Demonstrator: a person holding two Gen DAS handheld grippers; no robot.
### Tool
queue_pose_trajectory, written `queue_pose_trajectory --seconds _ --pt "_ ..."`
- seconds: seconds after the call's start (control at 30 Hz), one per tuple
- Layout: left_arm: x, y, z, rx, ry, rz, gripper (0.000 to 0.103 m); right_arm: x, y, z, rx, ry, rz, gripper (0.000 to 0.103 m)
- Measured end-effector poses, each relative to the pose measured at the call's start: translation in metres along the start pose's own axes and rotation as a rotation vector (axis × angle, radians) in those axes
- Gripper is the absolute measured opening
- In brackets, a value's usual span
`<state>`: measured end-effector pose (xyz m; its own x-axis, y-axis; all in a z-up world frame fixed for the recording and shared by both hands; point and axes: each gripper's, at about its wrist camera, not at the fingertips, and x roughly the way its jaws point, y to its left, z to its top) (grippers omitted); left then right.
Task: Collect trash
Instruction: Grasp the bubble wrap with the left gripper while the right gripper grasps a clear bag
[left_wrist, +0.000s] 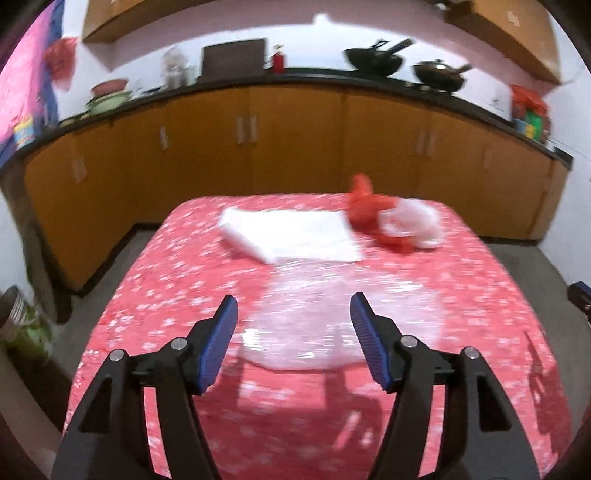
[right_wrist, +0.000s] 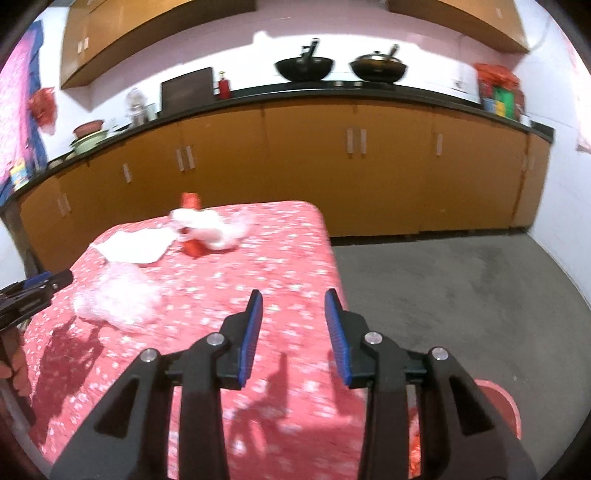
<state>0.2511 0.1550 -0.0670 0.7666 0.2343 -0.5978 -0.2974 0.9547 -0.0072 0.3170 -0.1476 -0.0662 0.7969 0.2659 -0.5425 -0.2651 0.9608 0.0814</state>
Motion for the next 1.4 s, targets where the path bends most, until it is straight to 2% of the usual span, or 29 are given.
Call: queue_pose_trajectory --seconds 0.13,0.3,0.43,0.5,0.53,0.57,0.6,0.63,0.7,0.97,1.07,1.2,1.4 --pt "0.023 0.023 -0.003 -0.044 0.080 -0.034 0.063 0.012 0.027 0.003 -0.024 0.007 0.014 0.036" --pt "0.046 0.025 -0.011 -0.014 0.174 -0.089 0.063 0.025 0.046 0.004 -0.044 0.023 0.015 0.036" --pt "0.062 0.023 -0.013 -0.020 0.248 -0.115 0.054 0.032 0.059 0.006 -0.056 0.024 0.016 0.036" --pt "0.062 0.021 -0.013 0.004 0.248 -0.115 0.049 0.034 0.063 0.007 -0.062 0.024 0.016 0.036" --pt "0.061 0.020 -0.013 0.012 0.247 -0.121 0.039 0.035 0.065 0.007 -0.065 0.024 0.016 0.036" --pt "0.060 0.019 -0.014 0.019 0.246 -0.125 0.034 0.036 0.066 0.007 -0.067 0.023 0.014 0.036" --pt "0.060 0.019 -0.014 0.024 0.245 -0.132 0.021 0.037 0.068 0.008 -0.068 0.024 0.015 0.036" --pt "0.059 0.019 -0.013 0.027 0.245 -0.136 0.012 0.038 0.069 0.008 -0.068 0.025 0.016 0.036" --pt "0.057 0.022 -0.014 0.036 0.239 -0.141 0.009 0.040 0.073 0.010 -0.070 0.024 0.018 0.036" --pt "0.033 0.051 -0.018 0.052 0.183 -0.146 0.008 0.069 0.085 0.033 -0.094 0.028 0.029 0.037" --pt "0.026 0.061 -0.017 0.057 0.160 -0.138 0.008 0.090 0.091 0.045 -0.097 0.049 0.044 0.055" --pt "0.020 0.070 -0.013 0.051 0.127 -0.129 0.008 0.122 0.101 0.061 -0.103 0.085 0.058 0.062" --pt "0.018 0.078 -0.010 0.055 0.095 -0.123 0.008 0.162 0.113 0.078 -0.103 0.117 0.070 0.066"
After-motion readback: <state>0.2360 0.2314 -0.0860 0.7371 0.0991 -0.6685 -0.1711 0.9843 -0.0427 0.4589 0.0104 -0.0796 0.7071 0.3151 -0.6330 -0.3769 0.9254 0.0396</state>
